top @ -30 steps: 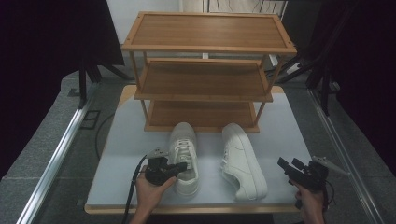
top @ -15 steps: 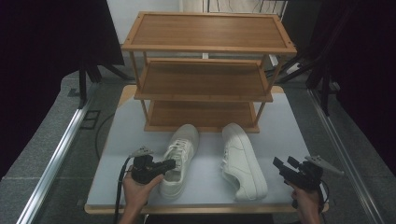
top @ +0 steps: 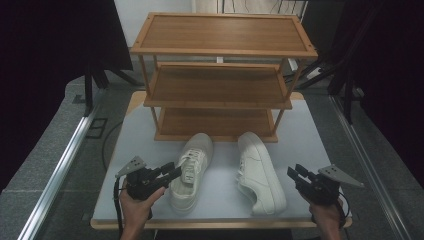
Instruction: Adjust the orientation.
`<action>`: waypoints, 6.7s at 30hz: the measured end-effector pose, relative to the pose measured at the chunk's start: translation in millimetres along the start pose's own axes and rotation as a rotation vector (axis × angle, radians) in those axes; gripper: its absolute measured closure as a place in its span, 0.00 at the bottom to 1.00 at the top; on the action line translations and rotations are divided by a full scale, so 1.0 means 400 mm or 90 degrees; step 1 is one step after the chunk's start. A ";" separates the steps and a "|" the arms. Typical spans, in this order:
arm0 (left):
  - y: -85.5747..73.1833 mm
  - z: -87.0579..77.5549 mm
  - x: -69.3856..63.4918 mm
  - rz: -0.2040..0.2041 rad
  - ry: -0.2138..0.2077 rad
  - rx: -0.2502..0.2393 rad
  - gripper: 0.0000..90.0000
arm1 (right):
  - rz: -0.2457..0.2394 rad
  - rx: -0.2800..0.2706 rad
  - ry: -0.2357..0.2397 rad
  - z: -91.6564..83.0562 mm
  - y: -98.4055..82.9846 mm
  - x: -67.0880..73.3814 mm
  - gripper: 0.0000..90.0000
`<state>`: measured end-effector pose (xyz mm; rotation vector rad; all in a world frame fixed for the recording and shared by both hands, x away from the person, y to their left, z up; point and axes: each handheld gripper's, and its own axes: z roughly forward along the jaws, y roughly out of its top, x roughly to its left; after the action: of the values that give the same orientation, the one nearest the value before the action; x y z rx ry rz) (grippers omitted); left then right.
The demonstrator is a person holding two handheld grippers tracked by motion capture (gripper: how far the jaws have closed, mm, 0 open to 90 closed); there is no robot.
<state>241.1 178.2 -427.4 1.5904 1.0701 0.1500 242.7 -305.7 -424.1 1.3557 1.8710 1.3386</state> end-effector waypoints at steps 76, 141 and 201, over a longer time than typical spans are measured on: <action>-0.012 0.024 0.019 -0.070 -0.008 0.033 0.59 | -0.096 0.100 0.075 0.004 -0.002 0.137 1.00; -0.024 0.029 0.025 -0.092 -0.027 0.029 0.56 | -0.051 0.124 0.034 -0.031 -0.009 0.047 0.98; -0.028 0.034 0.026 -0.099 -0.036 0.024 0.55 | -0.096 0.052 0.082 -0.027 0.037 0.114 0.96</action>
<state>249.3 175.0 -445.8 1.5295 1.1531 -0.0197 222.4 -268.9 -399.0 1.1651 2.0890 1.3129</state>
